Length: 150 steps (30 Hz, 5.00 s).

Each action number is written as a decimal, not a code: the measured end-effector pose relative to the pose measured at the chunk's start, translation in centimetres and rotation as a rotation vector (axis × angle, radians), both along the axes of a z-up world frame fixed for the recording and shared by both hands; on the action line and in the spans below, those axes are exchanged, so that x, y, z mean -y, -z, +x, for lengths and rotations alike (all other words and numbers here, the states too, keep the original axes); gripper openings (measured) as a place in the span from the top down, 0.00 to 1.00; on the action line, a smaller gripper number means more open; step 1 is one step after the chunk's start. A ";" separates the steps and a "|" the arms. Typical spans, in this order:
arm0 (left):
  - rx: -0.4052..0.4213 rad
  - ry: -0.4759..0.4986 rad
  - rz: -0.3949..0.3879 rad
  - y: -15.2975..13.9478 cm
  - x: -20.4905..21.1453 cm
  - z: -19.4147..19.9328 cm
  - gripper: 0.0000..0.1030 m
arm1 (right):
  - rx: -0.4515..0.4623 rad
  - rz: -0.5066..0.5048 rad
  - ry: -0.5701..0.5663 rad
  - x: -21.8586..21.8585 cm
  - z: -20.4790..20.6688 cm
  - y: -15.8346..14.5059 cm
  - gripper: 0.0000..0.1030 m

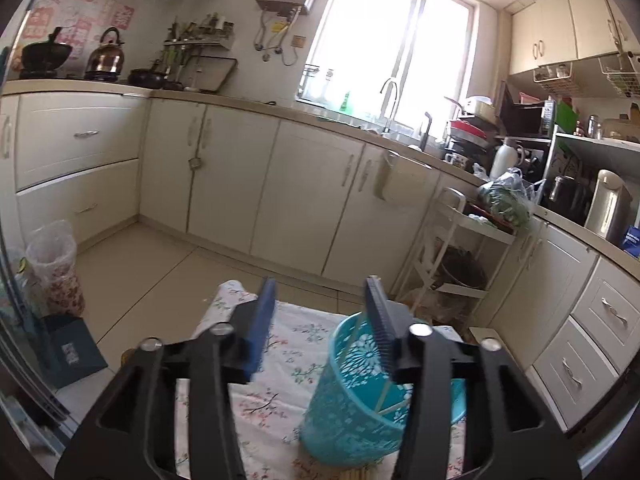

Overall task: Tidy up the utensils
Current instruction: 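Lift the stick with the left gripper over the basket and open to drop it, then grasp a stick with the right gripper, lift it over the basket, open, then lower the left gripper to the bundle and close on another stick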

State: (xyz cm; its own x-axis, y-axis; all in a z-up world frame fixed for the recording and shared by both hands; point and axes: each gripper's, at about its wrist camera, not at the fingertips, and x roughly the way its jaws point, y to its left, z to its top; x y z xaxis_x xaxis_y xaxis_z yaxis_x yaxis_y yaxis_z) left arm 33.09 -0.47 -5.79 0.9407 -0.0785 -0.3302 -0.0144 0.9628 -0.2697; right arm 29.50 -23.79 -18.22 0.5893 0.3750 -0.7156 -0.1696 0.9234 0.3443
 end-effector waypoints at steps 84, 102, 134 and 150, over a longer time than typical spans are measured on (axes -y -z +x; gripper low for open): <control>-0.370 0.007 -0.126 14.7 -3.8 -0.8 0.16 | 0.022 -0.050 0.005 -5.8 1.0 -1.4 0.84; -0.429 0.171 0.021 14.4 0.0 -0.8 0.16 | 0.041 -0.195 -0.102 -4.4 -1.0 -0.6 0.91; -0.604 0.307 0.349 15.8 8.2 0.8 0.85 | 0.010 -0.107 -0.063 -2.6 0.3 -0.5 0.94; -0.637 0.237 0.237 15.8 5.5 0.3 0.94 | 0.015 -0.111 -0.134 -2.7 0.0 -0.3 0.93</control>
